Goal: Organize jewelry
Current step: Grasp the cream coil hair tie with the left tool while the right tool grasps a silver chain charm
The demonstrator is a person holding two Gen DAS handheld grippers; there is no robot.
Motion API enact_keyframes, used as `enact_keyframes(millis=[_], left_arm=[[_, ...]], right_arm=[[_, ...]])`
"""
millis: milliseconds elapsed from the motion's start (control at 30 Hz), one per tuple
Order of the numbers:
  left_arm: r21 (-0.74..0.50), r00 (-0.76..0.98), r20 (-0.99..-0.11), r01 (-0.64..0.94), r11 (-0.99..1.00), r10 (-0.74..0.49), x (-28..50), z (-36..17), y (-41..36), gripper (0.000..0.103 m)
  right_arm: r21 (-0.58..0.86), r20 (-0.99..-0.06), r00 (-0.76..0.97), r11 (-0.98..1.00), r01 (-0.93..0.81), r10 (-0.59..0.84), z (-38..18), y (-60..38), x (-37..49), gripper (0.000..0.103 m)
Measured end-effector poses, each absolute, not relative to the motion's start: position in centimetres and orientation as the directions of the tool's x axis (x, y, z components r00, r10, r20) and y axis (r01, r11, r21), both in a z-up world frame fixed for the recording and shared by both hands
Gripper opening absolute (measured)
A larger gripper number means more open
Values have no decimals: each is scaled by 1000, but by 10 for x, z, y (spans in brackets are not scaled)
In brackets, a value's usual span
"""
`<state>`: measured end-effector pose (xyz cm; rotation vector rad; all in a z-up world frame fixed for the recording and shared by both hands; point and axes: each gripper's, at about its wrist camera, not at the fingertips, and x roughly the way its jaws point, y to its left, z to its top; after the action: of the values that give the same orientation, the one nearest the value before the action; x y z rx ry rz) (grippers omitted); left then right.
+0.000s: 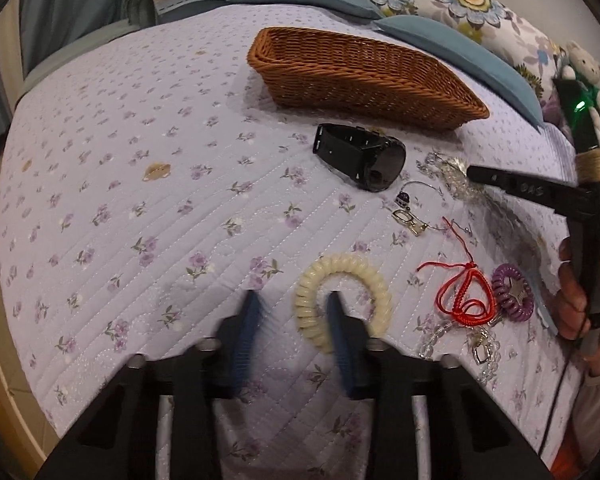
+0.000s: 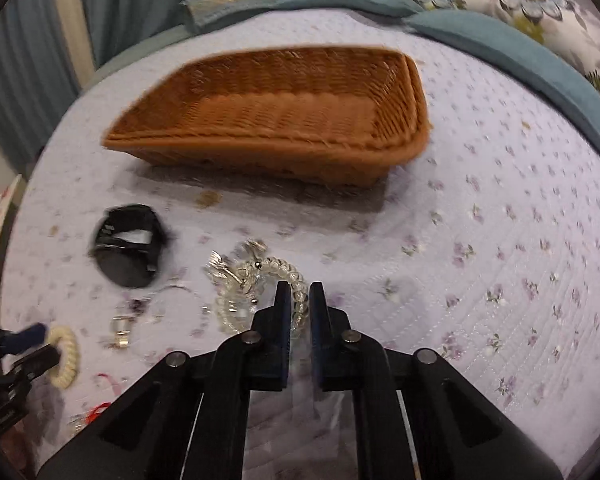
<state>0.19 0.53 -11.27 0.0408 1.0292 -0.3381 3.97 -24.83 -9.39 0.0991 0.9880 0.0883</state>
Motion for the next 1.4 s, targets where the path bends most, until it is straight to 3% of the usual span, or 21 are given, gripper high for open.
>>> enact_keyframes(millis=[33, 133, 267, 467, 567, 600, 733, 833, 967, 1033, 1100, 1200, 1267, 1400], left_arm=[[-131, 466, -845, 297, 946, -263, 2, -113, 5, 12], [-137, 467, -843, 295, 945, -268, 3, -113, 5, 11], [-131, 468, -843, 298, 945, -264, 4, -113, 4, 11], [-161, 451, -845, 300, 940, -289, 7, -113, 5, 11], [-186, 441, -843, 298, 936, -308, 8, -113, 9, 11], [-185, 440, -844, 300, 936, -308, 8, -113, 8, 11], [-171, 441, -845, 311, 935, -301, 5, -112, 6, 12], [-169, 436, -847, 321, 932, -304, 3, -113, 4, 12], [-162, 431, -850, 334, 929, -303, 2, -113, 2, 12], [-169, 425, -850, 338, 926, -310, 2, -113, 2, 12], [-178, 418, -851, 339, 924, -318, 2, -114, 4, 12], [-179, 415, -851, 346, 921, -321, 1, -114, 4, 12], [-178, 413, -852, 349, 920, -322, 0, -113, 4, 13], [-188, 403, -851, 365, 912, -337, -2, -112, 1, 25]], right_arm=[[120, -811, 571, 991, -52, 129, -85, -245, 34, 12], [47, -739, 661, 988, -144, 131, -53, -232, 12, 10], [-76, -759, 650, 985, -152, 42, -51, -225, 2, 6], [120, -796, 582, 985, -123, 169, -63, -263, 7, 6], [214, -783, 560, 963, -166, 270, -62, -270, 2, 29], [217, -780, 558, 959, -184, 284, -62, -268, -2, 44], [131, -807, 531, 955, -268, 259, -69, -243, -13, 46], [67, -822, 516, 941, -333, 241, -76, -220, -17, 34], [-3, -837, 508, 928, -373, 202, -84, -206, -10, 30], [-29, -857, 488, 928, -371, 168, -93, -204, -4, 19], [-45, -861, 485, 928, -369, 151, -99, -203, 0, 18], [-60, -861, 488, 925, -374, 142, -99, -203, 0, 6], [-75, -858, 496, 924, -375, 132, -100, -203, 0, 6], [-57, -863, 486, 929, -366, 138, -101, -206, 5, 6]])
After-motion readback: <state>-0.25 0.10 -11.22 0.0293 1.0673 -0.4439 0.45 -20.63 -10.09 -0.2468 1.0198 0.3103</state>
